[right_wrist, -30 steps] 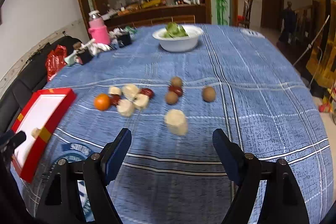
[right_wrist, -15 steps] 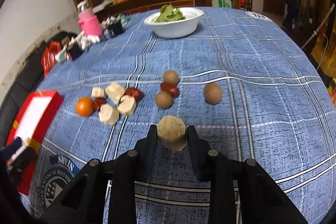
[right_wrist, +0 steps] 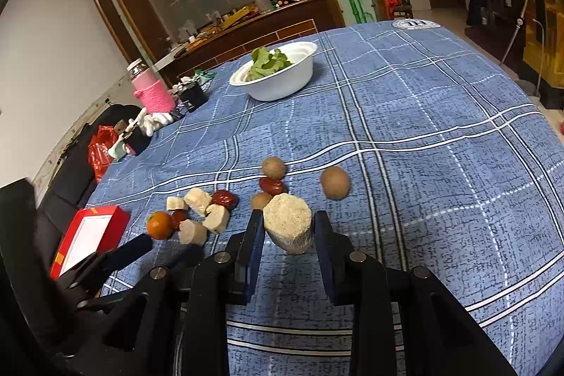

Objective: Organize fruits
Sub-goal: 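Grasp the white cylindrical tofu piece with the right tool, then grasp the round beige cake with the left tool while the right tool holds tofu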

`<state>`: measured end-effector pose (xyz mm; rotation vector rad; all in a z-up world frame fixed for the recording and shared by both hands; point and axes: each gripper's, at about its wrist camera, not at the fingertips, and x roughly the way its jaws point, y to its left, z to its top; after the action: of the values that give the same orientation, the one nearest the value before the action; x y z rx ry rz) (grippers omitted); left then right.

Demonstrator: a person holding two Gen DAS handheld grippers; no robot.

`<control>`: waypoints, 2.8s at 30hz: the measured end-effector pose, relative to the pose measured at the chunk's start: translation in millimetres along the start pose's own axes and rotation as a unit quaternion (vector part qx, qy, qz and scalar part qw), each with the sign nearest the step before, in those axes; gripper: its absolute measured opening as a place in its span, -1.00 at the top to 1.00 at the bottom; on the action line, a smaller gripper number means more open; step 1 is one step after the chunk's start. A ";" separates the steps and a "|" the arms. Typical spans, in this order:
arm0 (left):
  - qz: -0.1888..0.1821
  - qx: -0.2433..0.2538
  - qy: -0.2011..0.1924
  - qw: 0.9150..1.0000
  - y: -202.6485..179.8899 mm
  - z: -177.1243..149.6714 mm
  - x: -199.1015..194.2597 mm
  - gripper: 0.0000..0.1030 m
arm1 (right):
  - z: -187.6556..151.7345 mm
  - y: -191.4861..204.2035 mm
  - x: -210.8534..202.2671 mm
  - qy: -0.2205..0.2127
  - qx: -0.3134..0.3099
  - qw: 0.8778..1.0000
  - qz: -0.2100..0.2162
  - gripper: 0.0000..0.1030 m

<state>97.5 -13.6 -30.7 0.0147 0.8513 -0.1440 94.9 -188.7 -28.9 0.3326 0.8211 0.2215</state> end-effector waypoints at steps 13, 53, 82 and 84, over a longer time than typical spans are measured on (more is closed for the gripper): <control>-0.009 -0.034 0.012 0.999 10.5 0.0 12.1 0.50 | -1.8 2.9 2.3 0.000 -0.003 1.000 0.004 0.43; -0.015 -0.062 -0.057 0.996 30.3 5.5 -14.3 0.50 | -10.2 30.4 1.0 -0.051 -0.083 0.994 -0.046 0.43; 0.052 -0.092 -0.099 0.989 47.7 7.0 -29.4 0.49 | -8.2 31.2 -10.9 -0.086 -0.083 0.992 -0.046 0.43; 0.057 -0.094 -0.085 0.990 48.5 6.9 -28.3 0.49 | -8.1 33.7 -10.3 -0.087 -0.089 0.991 -0.049 0.43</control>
<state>90.7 37.4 -7.1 -0.1234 0.6882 0.0432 79.9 -159.2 -14.5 0.1407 0.6385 0.1700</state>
